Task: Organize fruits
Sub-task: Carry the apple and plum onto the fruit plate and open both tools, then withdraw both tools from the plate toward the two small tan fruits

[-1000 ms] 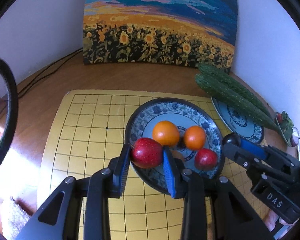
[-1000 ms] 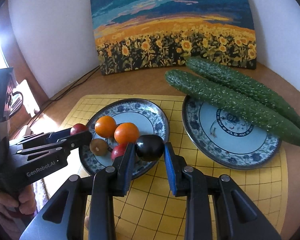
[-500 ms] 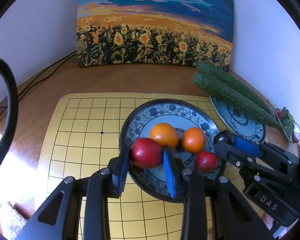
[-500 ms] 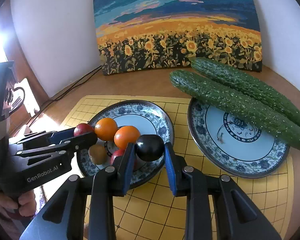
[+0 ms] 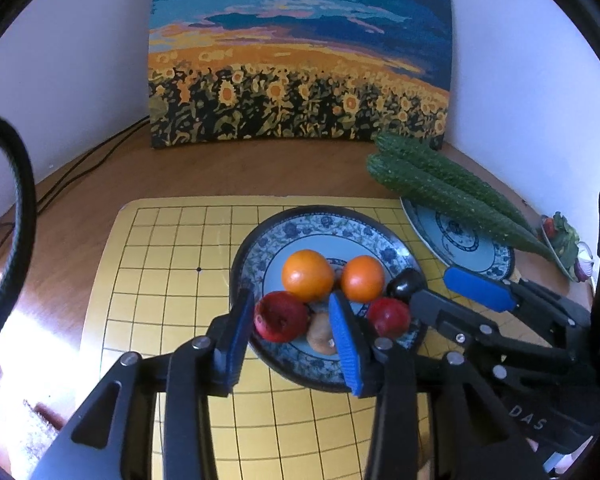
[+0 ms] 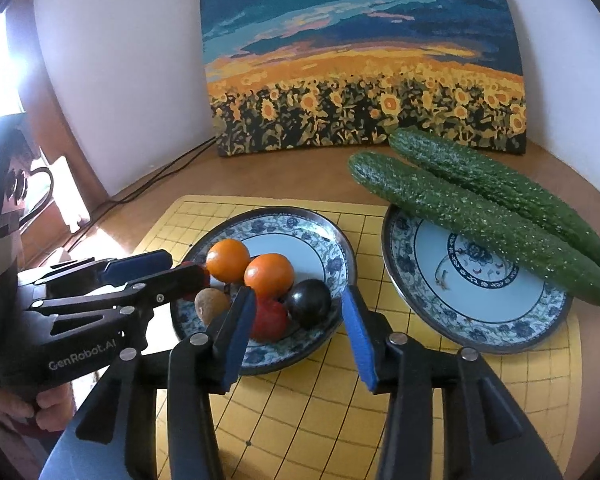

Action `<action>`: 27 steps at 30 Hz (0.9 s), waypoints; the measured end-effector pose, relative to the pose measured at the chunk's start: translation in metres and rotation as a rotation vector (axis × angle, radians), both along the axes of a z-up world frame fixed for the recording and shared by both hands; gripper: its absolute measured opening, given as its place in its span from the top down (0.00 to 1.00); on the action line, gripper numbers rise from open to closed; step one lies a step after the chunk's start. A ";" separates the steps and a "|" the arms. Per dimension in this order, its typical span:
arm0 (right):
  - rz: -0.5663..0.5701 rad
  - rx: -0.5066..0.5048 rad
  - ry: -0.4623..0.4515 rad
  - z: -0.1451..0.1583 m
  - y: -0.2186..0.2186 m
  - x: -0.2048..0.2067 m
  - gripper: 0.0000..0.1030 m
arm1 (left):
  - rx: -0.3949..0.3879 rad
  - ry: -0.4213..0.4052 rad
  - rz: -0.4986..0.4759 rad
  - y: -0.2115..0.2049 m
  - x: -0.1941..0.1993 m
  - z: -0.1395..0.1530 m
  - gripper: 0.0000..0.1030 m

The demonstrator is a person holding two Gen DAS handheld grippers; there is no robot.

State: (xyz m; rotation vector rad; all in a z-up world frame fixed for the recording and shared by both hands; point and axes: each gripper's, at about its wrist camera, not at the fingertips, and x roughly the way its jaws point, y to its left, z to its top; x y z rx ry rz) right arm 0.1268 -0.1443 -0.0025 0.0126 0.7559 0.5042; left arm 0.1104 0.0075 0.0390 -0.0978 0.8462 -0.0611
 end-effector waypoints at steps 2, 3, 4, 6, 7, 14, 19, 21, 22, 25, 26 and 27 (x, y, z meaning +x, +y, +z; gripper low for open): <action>-0.007 -0.002 0.004 0.002 -0.002 -0.004 0.55 | 0.001 0.004 0.005 0.000 -0.004 0.001 0.60; -0.010 0.001 0.006 0.003 -0.003 -0.006 0.55 | -0.002 0.006 0.006 0.000 -0.006 0.002 0.60; -0.012 0.005 0.009 0.004 -0.004 -0.008 0.55 | -0.005 0.009 0.007 0.000 -0.008 0.002 0.60; -0.016 0.010 0.016 0.006 -0.006 -0.011 0.55 | -0.011 0.015 0.006 -0.001 -0.012 0.004 0.60; -0.019 0.010 0.018 0.008 -0.007 -0.013 0.55 | -0.011 0.018 0.007 -0.002 -0.015 0.004 0.60; -0.041 0.025 0.032 0.014 -0.017 -0.030 0.55 | -0.017 0.038 0.015 -0.003 -0.033 0.006 0.60; -0.054 0.034 0.026 0.017 -0.022 -0.047 0.55 | -0.038 0.055 0.033 -0.001 -0.049 0.002 0.60; -0.055 0.032 0.021 0.018 -0.022 -0.053 0.55 | -0.040 0.060 0.037 0.000 -0.054 0.000 0.60; -0.055 0.030 0.020 0.018 -0.022 -0.057 0.55 | -0.042 0.063 0.040 0.000 -0.057 -0.001 0.60; -0.053 0.028 0.020 0.018 -0.021 -0.065 0.55 | -0.049 0.071 0.044 0.001 -0.067 -0.003 0.60; -0.052 0.026 0.021 0.018 -0.020 -0.068 0.55 | -0.049 0.074 0.043 0.001 -0.069 -0.003 0.60; -0.052 0.026 0.021 0.017 -0.020 -0.070 0.55 | -0.051 0.077 0.043 0.001 -0.073 -0.003 0.60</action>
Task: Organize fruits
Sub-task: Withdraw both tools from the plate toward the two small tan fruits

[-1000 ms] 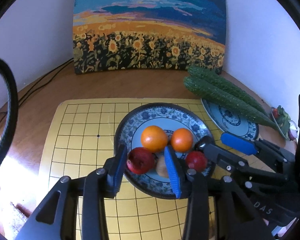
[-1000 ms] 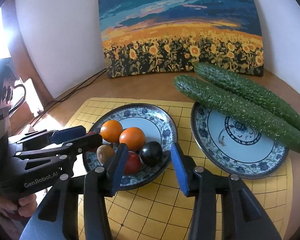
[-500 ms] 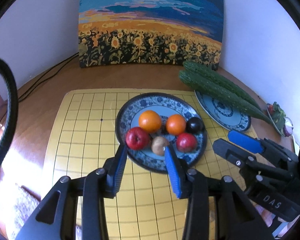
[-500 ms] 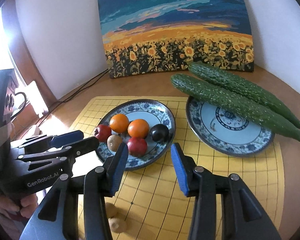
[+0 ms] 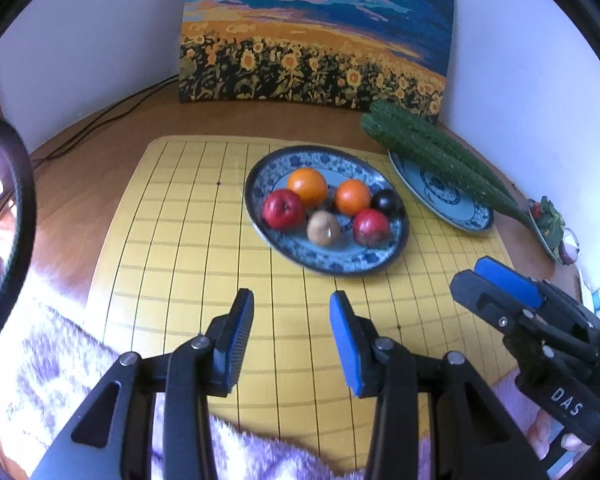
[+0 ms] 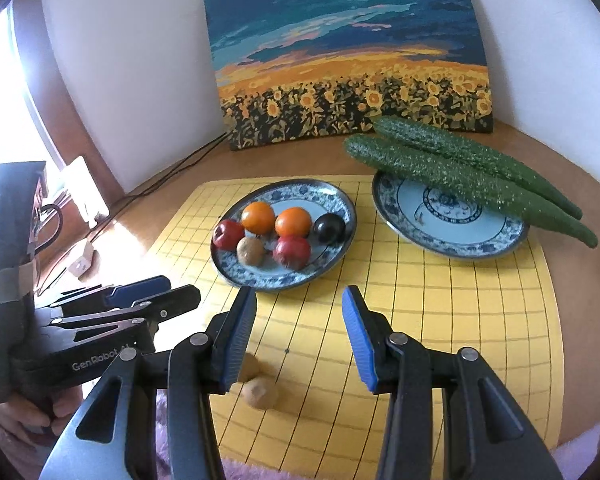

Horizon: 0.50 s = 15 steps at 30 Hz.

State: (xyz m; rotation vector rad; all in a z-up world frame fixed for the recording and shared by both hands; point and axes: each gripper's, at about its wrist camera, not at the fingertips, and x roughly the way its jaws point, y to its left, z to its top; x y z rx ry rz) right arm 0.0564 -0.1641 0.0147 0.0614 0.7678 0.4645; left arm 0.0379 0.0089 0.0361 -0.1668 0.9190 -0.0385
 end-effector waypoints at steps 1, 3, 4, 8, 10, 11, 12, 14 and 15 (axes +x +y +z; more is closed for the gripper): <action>0.000 0.002 0.001 -0.001 0.000 -0.002 0.55 | -0.002 0.002 0.003 0.000 -0.003 0.000 0.60; 0.001 0.002 0.005 -0.003 0.001 -0.008 0.55 | -0.007 0.001 0.000 0.000 -0.009 0.001 0.60; 0.002 -0.001 0.006 -0.004 0.002 -0.010 0.55 | -0.007 -0.001 0.000 0.000 -0.011 0.001 0.60; 0.000 0.002 0.017 -0.009 0.002 -0.017 0.55 | -0.013 0.007 0.005 0.001 -0.020 -0.002 0.59; 0.000 0.001 0.020 -0.011 0.002 -0.021 0.55 | -0.015 0.012 0.007 0.001 -0.025 -0.005 0.59; 0.000 -0.001 0.022 -0.013 0.001 -0.023 0.55 | -0.014 0.013 0.008 0.001 -0.026 -0.006 0.59; -0.001 -0.001 0.024 -0.014 0.001 -0.024 0.55 | -0.013 0.016 0.009 0.000 -0.028 -0.007 0.59; -0.002 -0.002 0.030 -0.017 0.000 -0.026 0.55 | -0.012 0.020 0.010 0.000 -0.030 -0.009 0.59; -0.003 -0.003 0.032 -0.018 0.000 -0.028 0.55 | -0.012 0.022 0.010 -0.001 -0.031 -0.010 0.59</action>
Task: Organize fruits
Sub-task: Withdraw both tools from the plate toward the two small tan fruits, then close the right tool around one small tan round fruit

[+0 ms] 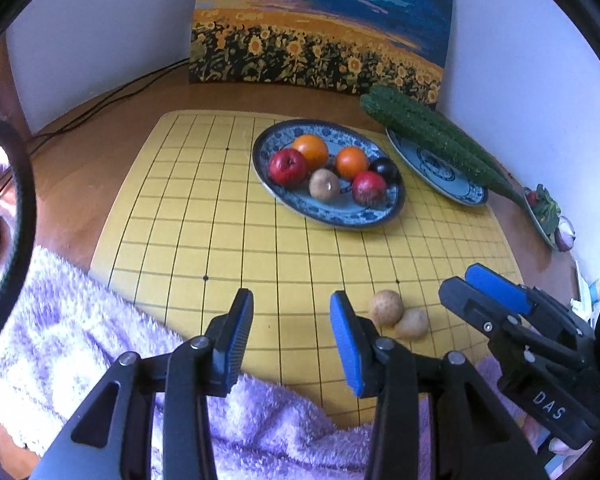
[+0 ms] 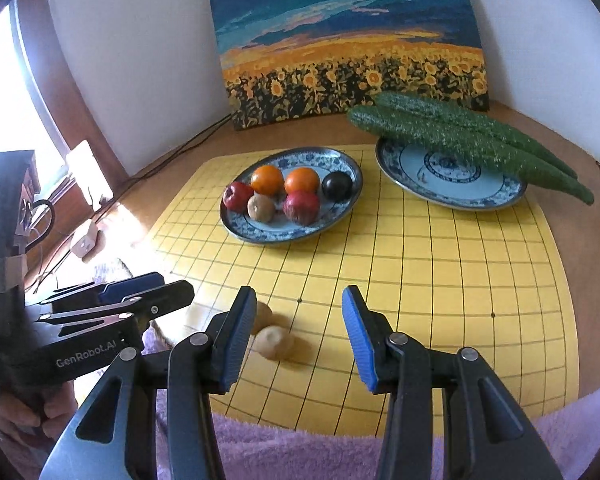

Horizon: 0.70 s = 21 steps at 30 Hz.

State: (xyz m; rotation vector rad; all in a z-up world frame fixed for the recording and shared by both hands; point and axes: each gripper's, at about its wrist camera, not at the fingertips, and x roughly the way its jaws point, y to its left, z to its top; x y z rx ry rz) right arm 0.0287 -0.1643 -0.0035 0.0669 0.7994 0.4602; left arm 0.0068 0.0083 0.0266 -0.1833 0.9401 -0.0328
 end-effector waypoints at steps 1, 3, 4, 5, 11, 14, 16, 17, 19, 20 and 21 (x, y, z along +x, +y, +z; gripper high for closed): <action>0.000 0.000 0.002 -0.001 0.000 -0.001 0.55 | 0.001 0.001 0.000 0.000 -0.001 -0.001 0.59; -0.002 -0.004 0.007 -0.004 -0.001 -0.003 0.55 | 0.000 0.006 0.000 -0.001 -0.003 -0.003 0.59; -0.003 -0.008 0.011 -0.005 -0.001 -0.004 0.55 | -0.001 0.008 0.001 -0.001 -0.004 -0.004 0.59; -0.006 -0.010 0.015 -0.007 -0.002 -0.005 0.55 | -0.002 0.011 0.001 -0.001 -0.004 -0.005 0.59; -0.004 -0.019 0.021 -0.014 0.000 -0.009 0.55 | 0.001 0.012 -0.007 -0.005 -0.009 -0.009 0.59; 0.017 -0.014 0.023 -0.017 0.004 -0.010 0.55 | 0.005 0.014 -0.008 -0.007 -0.010 -0.011 0.59; 0.027 -0.011 0.022 -0.019 0.006 -0.012 0.56 | 0.005 0.014 -0.008 -0.008 -0.010 -0.012 0.59; 0.033 -0.011 0.021 -0.020 0.007 -0.012 0.56 | 0.004 0.014 -0.008 -0.008 -0.010 -0.012 0.59; 0.048 -0.017 0.020 -0.022 0.010 -0.014 0.56 | 0.003 0.014 -0.008 -0.009 -0.010 -0.013 0.59; 0.055 -0.024 0.018 -0.023 0.012 -0.015 0.57 | 0.004 0.015 -0.008 -0.010 -0.010 -0.013 0.59; 0.060 -0.029 0.017 -0.025 0.014 -0.015 0.61 | 0.004 0.016 -0.008 -0.010 -0.010 -0.014 0.59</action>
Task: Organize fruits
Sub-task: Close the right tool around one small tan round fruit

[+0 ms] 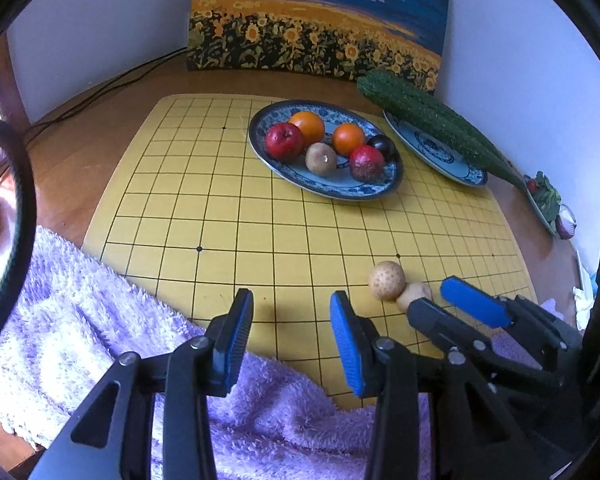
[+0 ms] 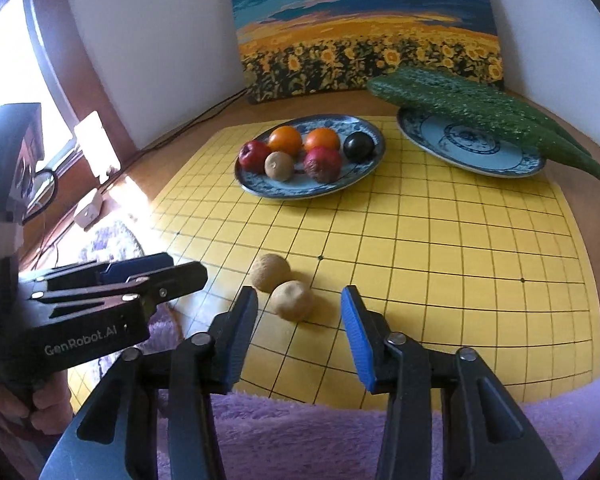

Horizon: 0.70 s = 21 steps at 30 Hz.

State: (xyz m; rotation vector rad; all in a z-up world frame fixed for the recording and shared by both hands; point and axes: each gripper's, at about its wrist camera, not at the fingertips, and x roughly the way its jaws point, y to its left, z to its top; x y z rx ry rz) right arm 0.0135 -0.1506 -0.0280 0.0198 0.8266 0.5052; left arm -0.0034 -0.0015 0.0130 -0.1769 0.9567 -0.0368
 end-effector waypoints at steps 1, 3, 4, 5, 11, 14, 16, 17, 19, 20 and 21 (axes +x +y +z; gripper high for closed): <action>0.003 -0.002 0.001 -0.001 0.001 0.000 0.63 | 0.000 0.000 0.001 -0.001 0.000 0.000 0.59; 0.007 0.000 0.006 -0.003 0.002 0.001 0.66 | 0.001 0.001 0.001 -0.001 0.000 -0.001 0.59; 0.006 0.000 0.006 -0.004 0.003 0.001 0.69 | 0.001 0.001 0.001 -0.002 0.000 -0.001 0.59; 0.006 -0.001 0.006 -0.004 0.003 0.002 0.70 | 0.001 0.001 0.001 -0.002 0.000 -0.001 0.59; 0.009 0.004 -0.003 -0.005 0.003 0.003 0.75 | 0.001 0.001 -0.004 -0.004 0.000 -0.002 0.59; 0.004 0.016 -0.006 -0.003 0.000 0.002 0.75 | 0.001 -0.004 -0.013 -0.007 0.000 -0.001 0.59; -0.004 0.022 -0.011 0.000 -0.005 0.002 0.75 | 0.000 -0.010 -0.021 -0.009 0.000 0.001 0.59; -0.012 0.024 -0.014 0.001 -0.008 0.003 0.75 | -0.001 -0.014 -0.026 -0.010 0.000 0.002 0.59; -0.026 0.027 -0.019 0.003 -0.013 0.003 0.75 | -0.003 -0.021 -0.036 -0.014 -0.001 0.005 0.59; -0.035 0.028 -0.020 0.004 -0.016 0.003 0.75 | -0.004 -0.024 -0.042 -0.016 0.000 0.005 0.59; -0.041 0.029 -0.020 0.005 -0.019 0.003 0.75 | -0.005 -0.026 -0.047 -0.018 0.000 0.006 0.59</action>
